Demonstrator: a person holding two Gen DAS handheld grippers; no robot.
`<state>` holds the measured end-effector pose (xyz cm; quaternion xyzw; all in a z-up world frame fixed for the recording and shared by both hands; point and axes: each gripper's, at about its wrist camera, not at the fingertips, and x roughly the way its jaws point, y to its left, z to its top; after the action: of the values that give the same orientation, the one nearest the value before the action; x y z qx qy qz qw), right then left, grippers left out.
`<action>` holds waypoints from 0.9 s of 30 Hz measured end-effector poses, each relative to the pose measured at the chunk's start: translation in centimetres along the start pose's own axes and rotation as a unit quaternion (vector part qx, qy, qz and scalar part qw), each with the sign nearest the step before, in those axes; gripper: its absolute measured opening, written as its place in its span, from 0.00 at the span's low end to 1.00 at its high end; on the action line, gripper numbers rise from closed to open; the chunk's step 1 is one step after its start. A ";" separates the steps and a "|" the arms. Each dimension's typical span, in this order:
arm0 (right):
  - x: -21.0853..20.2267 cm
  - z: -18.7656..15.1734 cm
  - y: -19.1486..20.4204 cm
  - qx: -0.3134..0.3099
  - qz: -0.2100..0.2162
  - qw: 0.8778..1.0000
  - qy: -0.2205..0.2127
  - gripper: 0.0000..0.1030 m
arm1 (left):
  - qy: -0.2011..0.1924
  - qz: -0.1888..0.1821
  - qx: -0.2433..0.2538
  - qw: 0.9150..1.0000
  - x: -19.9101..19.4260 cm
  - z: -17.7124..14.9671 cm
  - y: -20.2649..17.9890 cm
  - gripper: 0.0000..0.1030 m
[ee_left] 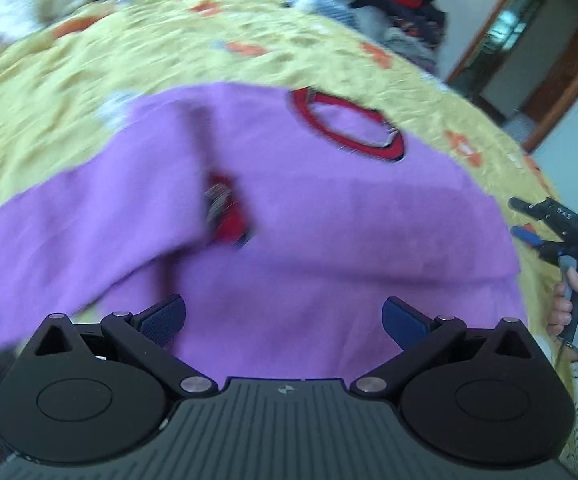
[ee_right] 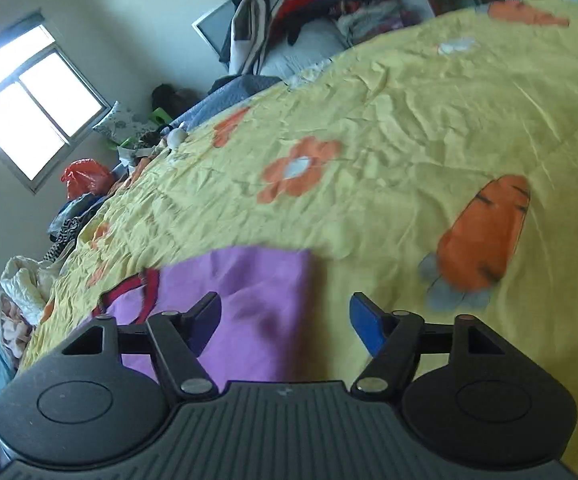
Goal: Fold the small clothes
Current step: 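Move the left tool to the other sleeve's red cuff and grasp it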
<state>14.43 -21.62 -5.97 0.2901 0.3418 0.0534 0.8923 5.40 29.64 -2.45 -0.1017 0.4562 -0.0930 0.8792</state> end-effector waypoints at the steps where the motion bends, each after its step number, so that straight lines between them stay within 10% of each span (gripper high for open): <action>1: 0.8 0.4 -0.6 0.004 0.001 1.000 0.008 0.68 | -0.004 0.010 0.008 1.000 1.4 0.7 -0.5 1.00; 4: 2.1 0.8 -0.9 0.015 0.021 1.000 0.014 0.57 | -0.002 0.040 0.013 0.999 5.1 2.2 -1.3 1.00; 6: 3.5 0.5 0.4 0.000 0.032 0.998 0.053 0.04 | 0.000 0.041 0.015 0.999 7.0 2.8 -1.3 1.00; 10: 2.7 0.2 3.1 -0.076 -0.016 0.997 0.014 0.03 | -0.002 0.121 0.075 0.990 8.7 2.8 -2.0 1.00; 17: 2.8 2.3 1.7 -0.084 -0.094 0.992 0.016 0.04 | -0.029 0.117 0.081 0.989 8.5 2.7 -0.2 1.00; 19: 0.1 1.3 1.5 -0.063 -0.057 0.996 0.006 0.15 | -0.030 0.118 0.081 0.989 7.9 2.4 0.0 1.00; 21: -2.1 -1.2 2.3 -0.057 -0.035 0.998 0.014 0.67 | -0.037 0.128 0.093 0.987 7.5 2.0 0.1 1.00; 23: -3.0 -4.2 3.6 -0.088 -0.039 0.995 0.025 0.90 | -0.045 0.121 0.097 0.987 7.3 1.6 0.6 1.00; 26: -2.9 -8.6 6.4 -0.228 -0.104 0.968 0.030 0.30 | -0.049 0.113 0.089 0.988 7.1 1.3 1.6 1.00; 27: -3.1 -9.9 7.4 -0.293 -0.139 0.946 0.011 0.42 | -0.048 0.117 0.088 0.988 7.0 1.4 1.9 1.00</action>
<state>6.45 -11.67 -6.00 -0.0350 0.3573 0.0300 0.9329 10.60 29.80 -7.64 0.0252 0.4119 -0.0245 0.9106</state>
